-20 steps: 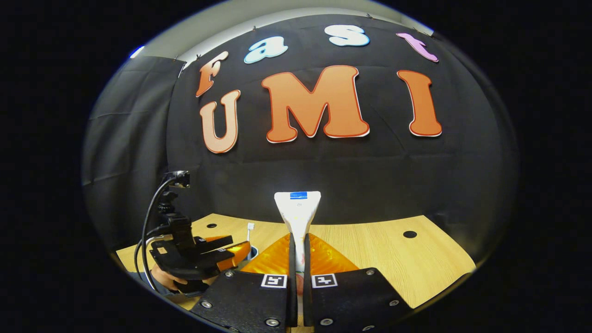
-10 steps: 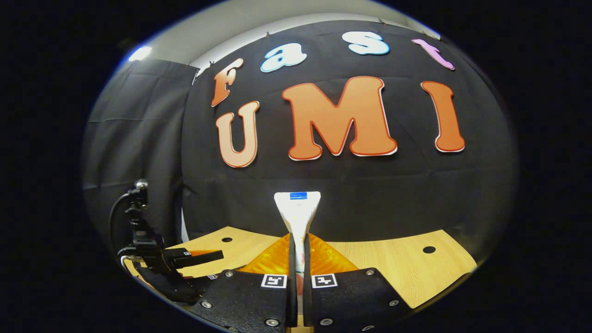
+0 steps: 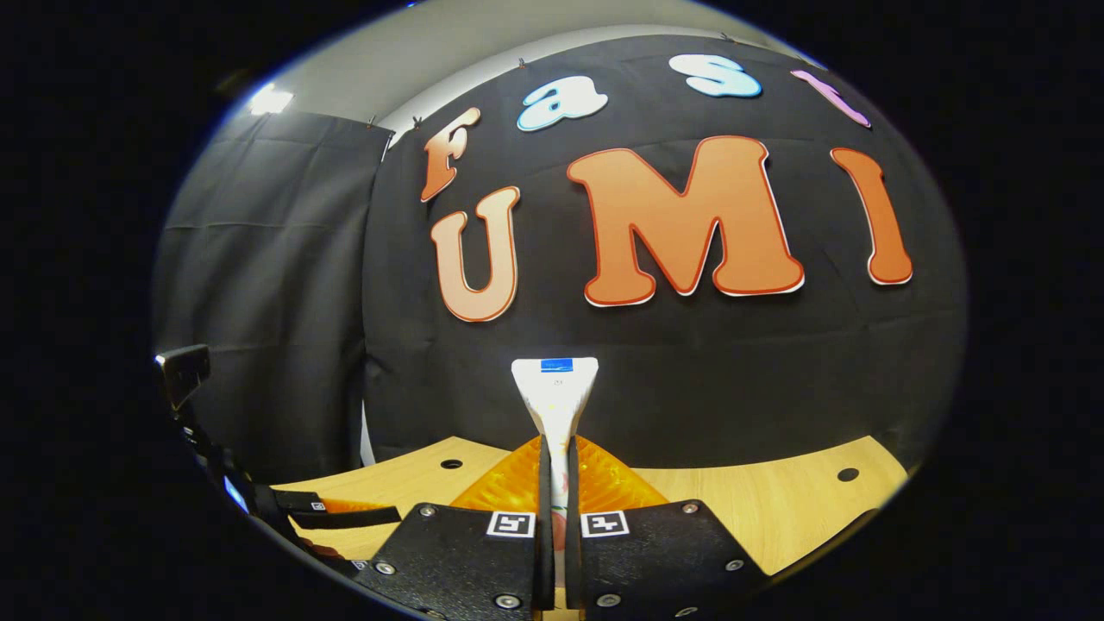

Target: Put the toothbrush and toothpaste on the desktop into the cup, then pick up the cup and place it on the coaster on the desktop.

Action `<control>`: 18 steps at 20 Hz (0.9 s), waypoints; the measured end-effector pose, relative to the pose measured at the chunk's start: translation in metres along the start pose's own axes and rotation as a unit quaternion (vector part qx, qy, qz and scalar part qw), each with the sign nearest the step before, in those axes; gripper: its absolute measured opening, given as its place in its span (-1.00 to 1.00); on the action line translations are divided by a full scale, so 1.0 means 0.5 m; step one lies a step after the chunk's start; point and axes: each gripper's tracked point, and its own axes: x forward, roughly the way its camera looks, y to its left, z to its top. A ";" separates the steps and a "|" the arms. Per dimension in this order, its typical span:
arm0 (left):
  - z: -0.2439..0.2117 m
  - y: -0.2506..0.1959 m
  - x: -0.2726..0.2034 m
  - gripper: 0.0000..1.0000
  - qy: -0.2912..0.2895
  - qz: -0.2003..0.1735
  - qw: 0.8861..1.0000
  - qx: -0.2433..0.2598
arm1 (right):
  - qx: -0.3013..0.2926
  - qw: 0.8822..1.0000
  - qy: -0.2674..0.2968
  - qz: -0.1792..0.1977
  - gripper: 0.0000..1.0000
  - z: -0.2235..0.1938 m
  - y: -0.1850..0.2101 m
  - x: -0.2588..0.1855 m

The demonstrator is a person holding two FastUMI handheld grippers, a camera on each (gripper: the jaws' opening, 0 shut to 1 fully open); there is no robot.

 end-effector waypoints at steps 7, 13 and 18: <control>-0.056 0.025 0.003 0.97 0.018 0.009 1.000 -0.006 | 0.019 0.999 -0.004 0.034 -0.90 -0.063 0.036 0.083; -0.061 0.041 -0.014 0.99 0.017 0.016 1.000 -0.003 | 0.013 0.998 0.005 0.058 -0.90 -0.126 0.073 0.128; -0.075 0.048 -0.020 0.99 0.022 0.021 1.000 -0.006 | 0.010 0.998 0.040 0.050 -0.90 -0.202 0.068 0.146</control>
